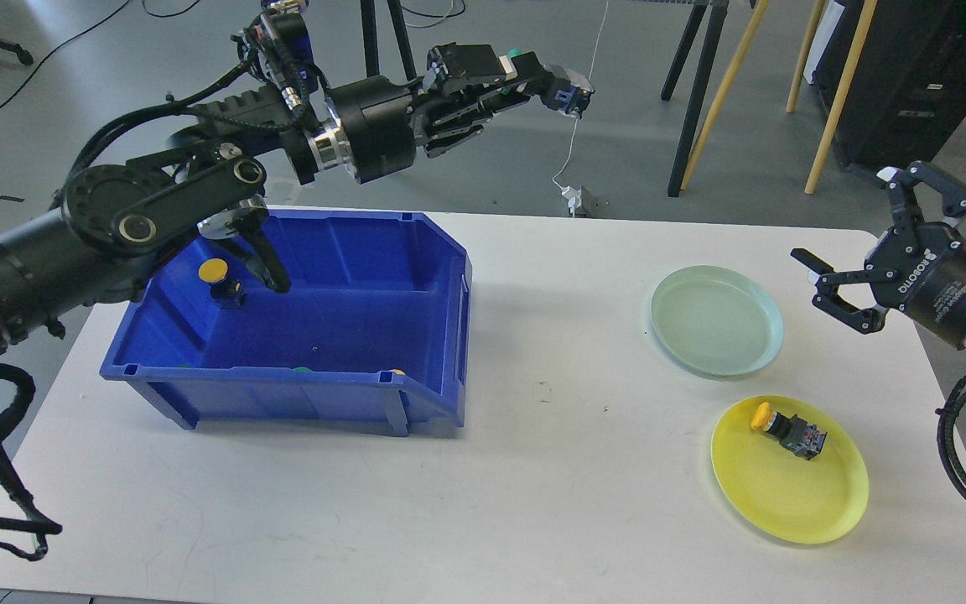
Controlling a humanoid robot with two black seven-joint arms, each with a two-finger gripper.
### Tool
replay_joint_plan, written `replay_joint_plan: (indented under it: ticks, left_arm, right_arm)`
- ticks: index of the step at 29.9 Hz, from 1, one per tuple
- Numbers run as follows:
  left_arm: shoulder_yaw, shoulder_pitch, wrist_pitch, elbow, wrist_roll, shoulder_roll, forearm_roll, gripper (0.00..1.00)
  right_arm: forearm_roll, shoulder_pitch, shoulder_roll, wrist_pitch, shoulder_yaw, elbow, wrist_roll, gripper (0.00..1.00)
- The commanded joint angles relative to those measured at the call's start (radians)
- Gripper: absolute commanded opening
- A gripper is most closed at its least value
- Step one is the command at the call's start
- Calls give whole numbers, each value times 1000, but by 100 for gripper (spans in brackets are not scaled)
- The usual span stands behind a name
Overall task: Pass button and place on color plate
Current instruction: 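Lift the green button out of the bin toward the right gripper, then close the right gripper on the green button held by the left gripper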
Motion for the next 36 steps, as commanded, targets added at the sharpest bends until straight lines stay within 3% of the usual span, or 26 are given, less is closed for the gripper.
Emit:
replay_joint_plan:
  ticks: [1,8,18,26,36]
  left_arm:
    - [-37,44,30,27,0,-82,-10,8]
    - [-58,50,56,21,0,-106,-8,8]
    - [-60,55,84,15,0,-149,-5,8]
    - [-60,55,96,12,0,-169,-5,8]
    - [-58,53,90,12,0,-169,-7,8]
  right_arm:
    - [-47,2,3,-3,-3,6,0,98]
    - [-127,97,5,-12,-104,46,0,98]
    - [-18,318,-1,-4,-198,35,8,98]
    - [-2,528,38,-6,-419,-12,9,98]
    - [1,569,124,-12,-440,-75,11,95]
